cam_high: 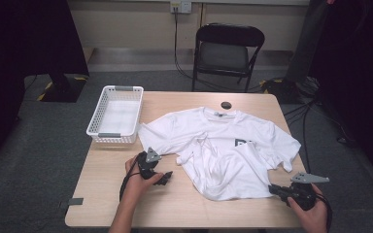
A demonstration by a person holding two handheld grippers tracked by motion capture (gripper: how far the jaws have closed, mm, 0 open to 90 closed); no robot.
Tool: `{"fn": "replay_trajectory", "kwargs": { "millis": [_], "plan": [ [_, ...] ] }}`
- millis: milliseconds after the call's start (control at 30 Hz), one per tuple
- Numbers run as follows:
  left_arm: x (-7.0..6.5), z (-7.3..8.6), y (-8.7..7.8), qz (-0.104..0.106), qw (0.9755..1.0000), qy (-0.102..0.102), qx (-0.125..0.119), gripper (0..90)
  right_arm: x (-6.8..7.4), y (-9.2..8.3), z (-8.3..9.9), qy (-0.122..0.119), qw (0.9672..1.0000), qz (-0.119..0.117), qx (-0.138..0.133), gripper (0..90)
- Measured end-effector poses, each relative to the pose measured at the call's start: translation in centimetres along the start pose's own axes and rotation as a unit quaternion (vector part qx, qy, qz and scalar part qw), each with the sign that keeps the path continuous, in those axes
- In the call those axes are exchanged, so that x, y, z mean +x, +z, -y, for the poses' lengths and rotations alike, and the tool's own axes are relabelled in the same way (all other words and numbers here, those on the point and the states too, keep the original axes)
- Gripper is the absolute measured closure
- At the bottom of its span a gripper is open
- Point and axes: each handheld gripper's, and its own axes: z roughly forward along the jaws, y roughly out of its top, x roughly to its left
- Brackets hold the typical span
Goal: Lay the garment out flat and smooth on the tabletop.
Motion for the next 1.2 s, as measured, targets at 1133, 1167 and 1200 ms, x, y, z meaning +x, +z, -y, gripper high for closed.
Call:
{"fn": "replay_trajectory", "kwargs": {
  "millis": [1133,1167,1200],
  "plan": [
    [0.1,0.0,0.0,0.004,1.0,0.002,-0.001,11.7,-2.2,2.8,-2.8,0.005,0.9965,0.083,0.011,76.0],
    [0.1,0.0,0.0,0.004,1.0,0.002,-0.001,11.7,-2.3,2.7,-2.7,0.006,0.9971,0.074,0.012,82.4],
    [0.1,0.0,0.0,0.004,1.0,0.002,-0.001,11.7,-2.3,2.6,-2.6,0.004,0.9974,0.07,0.013,84.0]
  ]
}}
